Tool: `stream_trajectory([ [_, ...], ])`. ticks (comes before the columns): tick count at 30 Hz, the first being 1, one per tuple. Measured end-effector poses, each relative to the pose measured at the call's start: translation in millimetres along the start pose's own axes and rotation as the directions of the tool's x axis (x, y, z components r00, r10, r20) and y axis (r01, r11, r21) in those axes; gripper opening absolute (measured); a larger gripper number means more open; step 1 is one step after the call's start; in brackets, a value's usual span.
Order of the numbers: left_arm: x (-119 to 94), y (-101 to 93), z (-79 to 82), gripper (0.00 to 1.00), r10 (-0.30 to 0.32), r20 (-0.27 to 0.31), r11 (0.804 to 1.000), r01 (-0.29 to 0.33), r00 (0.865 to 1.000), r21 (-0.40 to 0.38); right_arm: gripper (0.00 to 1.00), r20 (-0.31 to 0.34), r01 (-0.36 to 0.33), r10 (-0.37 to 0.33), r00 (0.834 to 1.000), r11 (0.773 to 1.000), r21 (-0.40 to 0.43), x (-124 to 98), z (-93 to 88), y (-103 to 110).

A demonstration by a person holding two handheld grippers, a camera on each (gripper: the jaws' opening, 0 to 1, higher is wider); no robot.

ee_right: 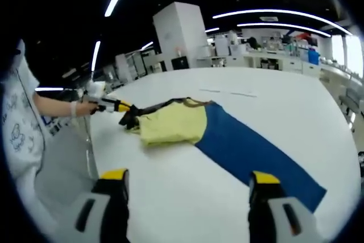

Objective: Fold the garment on the visible template until the final outline fits inside the template.

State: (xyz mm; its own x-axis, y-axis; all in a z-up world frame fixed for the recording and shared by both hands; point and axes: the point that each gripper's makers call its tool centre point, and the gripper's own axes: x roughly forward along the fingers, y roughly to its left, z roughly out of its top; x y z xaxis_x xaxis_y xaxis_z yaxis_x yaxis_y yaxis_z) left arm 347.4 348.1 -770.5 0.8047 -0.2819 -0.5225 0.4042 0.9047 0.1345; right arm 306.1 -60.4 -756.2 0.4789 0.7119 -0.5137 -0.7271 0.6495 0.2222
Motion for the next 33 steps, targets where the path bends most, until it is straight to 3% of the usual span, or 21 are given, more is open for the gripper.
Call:
stream_trajectory([
  [7,-11,-14.6,19.8,0.27,0.008,0.069,1.0,-0.008,0.998,0.003,0.88,0.0,0.01,-0.01,1.0,1.0,0.021,-3,-5.5,0],
  [9,-9,-15.9,19.1,0.29,0.004,0.076,1.0,-0.005,0.997,0.014,0.88,-0.001,0.01,-0.01,1.0,1.0,0.018,-3,-5.8,0],
  [11,-8,-29.1,20.7,0.29,-0.013,0.076,0.999,0.011,0.997,0.033,0.88,0.001,0.009,-0.009,1.0,1.0,0.02,-2,-5.3,2],
  [15,-1,-49.4,19.2,0.29,-0.044,0.058,0.997,0.041,0.997,0.064,0.87,0.002,0.011,-0.011,1.0,1.0,0.019,-2,-4.6,2],
  [21,8,-59.9,17.4,0.29,-0.064,0.043,0.995,0.061,0.997,0.074,0.87,0.005,0.013,-0.013,1.0,1.0,0.025,-5,-5.1,2],
  [28,10,-67.1,12.5,0.31,-0.072,0.02,0.996,0.071,0.997,0.057,0.88,0.014,0.025,-0.025,1.0,0.999,0.028,-8,-4.4,-2],
  [33,14,-74.3,3.3,0.36,-0.084,-0.023,0.996,0.085,0.996,0.009,0.95,0.016,0.043,-0.044,0.999,0.999,0.012,-9,-4.0,-8],
])
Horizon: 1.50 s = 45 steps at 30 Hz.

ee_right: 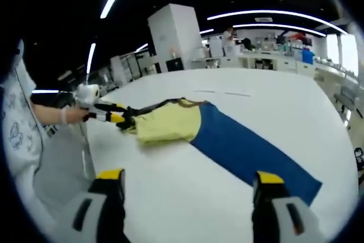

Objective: Fold the garment on the visible template until the final outline fits inside the template.

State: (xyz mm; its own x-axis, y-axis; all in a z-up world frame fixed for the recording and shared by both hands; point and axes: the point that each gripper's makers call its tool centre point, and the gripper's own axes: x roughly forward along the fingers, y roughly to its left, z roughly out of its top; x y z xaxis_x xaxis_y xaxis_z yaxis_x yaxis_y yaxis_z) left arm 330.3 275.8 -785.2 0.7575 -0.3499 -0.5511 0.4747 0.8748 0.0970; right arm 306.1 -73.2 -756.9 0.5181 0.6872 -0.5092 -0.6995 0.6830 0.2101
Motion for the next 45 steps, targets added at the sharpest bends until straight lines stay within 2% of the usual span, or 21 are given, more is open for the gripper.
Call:
stream_trajectory([
  [4,3,-1.8,-5.4,0.34,0.023,-0.025,1.0,-0.023,0.999,0.012,0.95,0.001,-0.002,0.002,1.0,1.0,0.005,1,0.1,1],
  [5,4,-0.2,-4.5,0.31,0.044,-0.028,0.999,-0.043,0.999,0.021,0.95,-0.001,-0.003,0.003,1.0,1.0,0.005,1,-0.4,1],
  [6,4,3.6,0.3,0.26,0.077,-0.002,0.996,-0.077,0.997,0.053,0.95,-0.002,-0.007,0.007,1.0,1.0,0.01,1,-1.6,0],
  [8,8,1.6,0.3,0.19,0.073,0.002,0.996,-0.073,0.997,0.058,0.94,-0.001,-0.007,0.007,1.0,1.0,0.016,1,-2.6,0],
  [16,12,2.4,-4.1,0.17,0.116,-0.008,0.992,-0.116,0.993,0.054,0.93,0.0,-0.004,0.004,1.0,0.999,0.035,-2,-6.3,-1],
  [18,12,2.3,-8.9,0.17,0.136,-0.026,0.991,-0.135,0.99,0.021,0.93,0.0,-0.003,0.003,1.0,0.999,0.037,-2,-7.1,-1],
  [21,21,5.3,-19.0,0.18,0.135,-0.047,0.991,-0.134,0.99,0.012,0.92,-0.003,-0.004,0.005,1.0,0.999,0.042,-1,-9.1,0],
  [27,29,8.9,-23.2,0.17,0.143,-0.065,0.99,-0.143,0.988,-0.004,0.92,-0.005,-0.004,0.004,1.0,0.999,0.051,-1,-12.5,0],
  [35,24,12.3,-22.0,0.12,0.155,-0.059,0.988,-0.156,0.986,-0.019,0.91,-0.007,-0.004,0.004,1.0,0.998,0.06,-3,-16.3,-2],
  [38,20,13.7,-20.0,0.07,0.155,-0.05,0.987,-0.156,0.987,-0.031,0.91,-0.009,-0.006,0.006,1.0,0.998,0.06,-3,-16.5,-1],
  [45,11,19.6,-16.0,0.02,0.154,-0.033,0.986,-0.156,0.988,-0.067,0.91,-0.002,-0.014,0.014,1.0,0.998,0.056,0,-11.0,5],
])
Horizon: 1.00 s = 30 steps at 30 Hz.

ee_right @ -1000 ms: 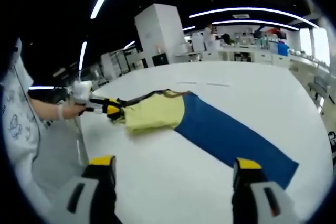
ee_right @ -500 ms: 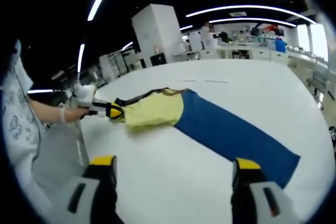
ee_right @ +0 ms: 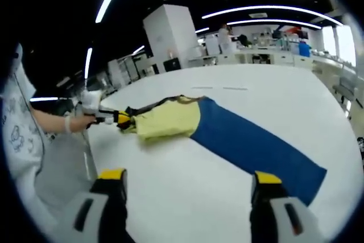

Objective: Fold the garment on the visible template until the final outline fits inside the template.

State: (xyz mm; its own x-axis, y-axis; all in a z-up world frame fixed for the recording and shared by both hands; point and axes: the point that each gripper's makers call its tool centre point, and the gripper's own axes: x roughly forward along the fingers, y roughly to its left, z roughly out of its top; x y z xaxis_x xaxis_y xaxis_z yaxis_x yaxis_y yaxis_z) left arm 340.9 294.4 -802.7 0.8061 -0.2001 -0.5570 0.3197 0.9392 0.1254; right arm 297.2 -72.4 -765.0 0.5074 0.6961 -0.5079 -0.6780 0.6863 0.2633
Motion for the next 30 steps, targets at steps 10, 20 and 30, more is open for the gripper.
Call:
stream_trajectory([
  [10,-27,17.8,13.8,0.01,-0.011,0.066,0.995,0.018,0.998,-0.102,0.91,-0.005,0.006,-0.006,1.0,1.0,-0.02,-4,7.2,8],
  [20,-62,61.2,17.6,0.01,-0.012,0.098,0.989,0.026,0.995,-0.148,0.91,0.038,0.039,-0.037,0.999,0.999,-0.036,-10,21.7,25],
  [30,-91,114.5,16.8,0.01,0.03,0.11,0.982,-0.009,0.993,-0.189,0.91,0.096,0.094,-0.088,0.991,0.994,-0.055,-14,43.3,38],
])
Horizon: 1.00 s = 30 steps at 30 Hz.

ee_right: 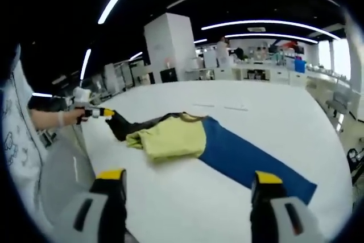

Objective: Fold the garment on the visible template until the final outline fits inside the template.

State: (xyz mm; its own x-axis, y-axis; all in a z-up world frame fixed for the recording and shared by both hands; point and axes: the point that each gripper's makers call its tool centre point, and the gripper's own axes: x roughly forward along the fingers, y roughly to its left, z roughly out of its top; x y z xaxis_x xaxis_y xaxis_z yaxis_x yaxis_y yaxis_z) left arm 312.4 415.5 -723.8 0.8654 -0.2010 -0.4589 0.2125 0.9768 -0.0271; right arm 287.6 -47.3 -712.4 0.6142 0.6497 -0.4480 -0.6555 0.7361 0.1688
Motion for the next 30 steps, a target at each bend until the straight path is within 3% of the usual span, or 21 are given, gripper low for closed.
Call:
stream_trajectory([
  [6,-7,50.1,3.6,0.01,0.027,-0.004,0.999,-0.027,1.0,-0.026,0.91,0.038,0.023,-0.023,0.999,1.0,-0.017,-8,14.4,15],
  [13,-5,80.8,11.6,0.01,0.042,-0.03,0.999,-0.043,0.999,-0.029,0.91,0.068,0.09,-0.092,0.993,0.996,0.03,-15,12.0,16],
  [15,-4,87.7,14.6,0.01,0.045,-0.026,0.997,-0.046,0.999,-0.062,0.91,0.061,0.097,-0.099,0.993,0.995,0.037,-17,8.5,18],
  [18,-2,91.6,13.1,0.01,0.044,-0.044,0.998,-0.046,0.998,-0.042,0.91,0.049,0.113,-0.115,0.992,0.993,0.036,-19,6.7,20],
  [24,14,110.4,8.4,0.01,0.02,-0.058,0.997,-0.025,0.998,-0.075,0.91,0.046,0.135,-0.137,0.989,0.99,0.042,-16,11.8,27],
  [30,18,112.7,5.8,0.01,-0.017,-0.073,0.996,0.011,0.997,-0.084,0.93,0.041,0.166,-0.167,0.985,0.986,0.031,-7,21.8,34],
])
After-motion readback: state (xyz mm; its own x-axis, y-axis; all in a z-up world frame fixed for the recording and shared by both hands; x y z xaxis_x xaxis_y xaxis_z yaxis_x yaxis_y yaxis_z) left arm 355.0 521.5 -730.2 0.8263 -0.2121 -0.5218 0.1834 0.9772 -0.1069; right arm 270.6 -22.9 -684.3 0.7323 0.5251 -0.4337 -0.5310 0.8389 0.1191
